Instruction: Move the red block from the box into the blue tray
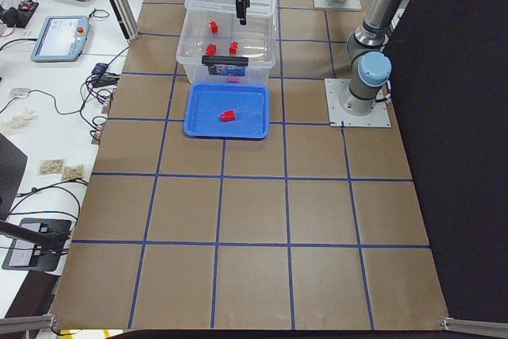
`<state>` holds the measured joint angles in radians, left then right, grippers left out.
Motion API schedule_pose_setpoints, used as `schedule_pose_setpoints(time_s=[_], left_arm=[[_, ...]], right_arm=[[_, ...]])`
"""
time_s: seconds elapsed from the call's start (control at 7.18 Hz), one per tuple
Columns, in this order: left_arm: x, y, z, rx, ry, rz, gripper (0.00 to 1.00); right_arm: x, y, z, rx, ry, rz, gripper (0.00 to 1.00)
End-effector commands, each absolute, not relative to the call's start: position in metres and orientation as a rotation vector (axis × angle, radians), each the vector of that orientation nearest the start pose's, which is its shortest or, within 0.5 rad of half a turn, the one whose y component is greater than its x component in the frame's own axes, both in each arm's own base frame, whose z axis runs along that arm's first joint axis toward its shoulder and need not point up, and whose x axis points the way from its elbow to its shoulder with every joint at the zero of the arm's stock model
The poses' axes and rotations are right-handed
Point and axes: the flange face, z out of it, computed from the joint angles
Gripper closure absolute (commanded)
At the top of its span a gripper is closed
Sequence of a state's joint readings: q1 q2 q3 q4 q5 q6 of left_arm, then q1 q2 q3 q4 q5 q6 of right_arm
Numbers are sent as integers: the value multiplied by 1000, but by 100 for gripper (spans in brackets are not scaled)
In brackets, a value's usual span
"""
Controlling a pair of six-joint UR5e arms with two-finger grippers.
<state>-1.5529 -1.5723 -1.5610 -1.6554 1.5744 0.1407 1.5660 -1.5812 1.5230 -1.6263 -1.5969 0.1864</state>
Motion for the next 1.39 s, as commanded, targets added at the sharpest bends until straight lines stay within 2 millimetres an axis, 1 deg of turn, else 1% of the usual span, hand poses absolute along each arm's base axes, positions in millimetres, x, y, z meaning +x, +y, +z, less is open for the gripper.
schedule_pose_setpoints(time_s=[0.0, 0.14, 0.28, 0.42, 0.56, 0.7, 0.84, 0.97, 1.11, 1.25], left_arm=[[-124, -484, 484, 195, 3132, 119, 0], [-124, -484, 484, 195, 3132, 121, 0], [-124, -484, 484, 202, 3131, 119, 0], [-124, -484, 484, 212, 3131, 114, 0], [-125, -485, 483, 210, 3132, 111, 0], [-125, -486, 480, 198, 3133, 116, 0], [-125, -485, 479, 198, 3133, 118, 0], [-125, -485, 480, 198, 3133, 116, 0], [-125, -485, 479, 195, 3135, 114, 0], [-125, -485, 479, 195, 3135, 116, 0]], right_arm=[[115, -503, 520, 293, 3144, -172, 0], [85, -511, 518, 158, 3174, -161, 0], [26, -516, 517, 179, 3185, -141, 0], [-39, -515, 515, 106, 3198, -114, 0], [-99, -507, 506, -7, 3198, -89, 0], [-152, -497, 481, -60, 3182, -29, 0], [-200, -491, 454, -58, 3176, -7, 0], [-232, -495, 428, -92, 3189, -27, 0], [-246, -509, 386, -128, 3167, 12, 0], [-249, -513, 373, -124, 3152, 34, 0]])
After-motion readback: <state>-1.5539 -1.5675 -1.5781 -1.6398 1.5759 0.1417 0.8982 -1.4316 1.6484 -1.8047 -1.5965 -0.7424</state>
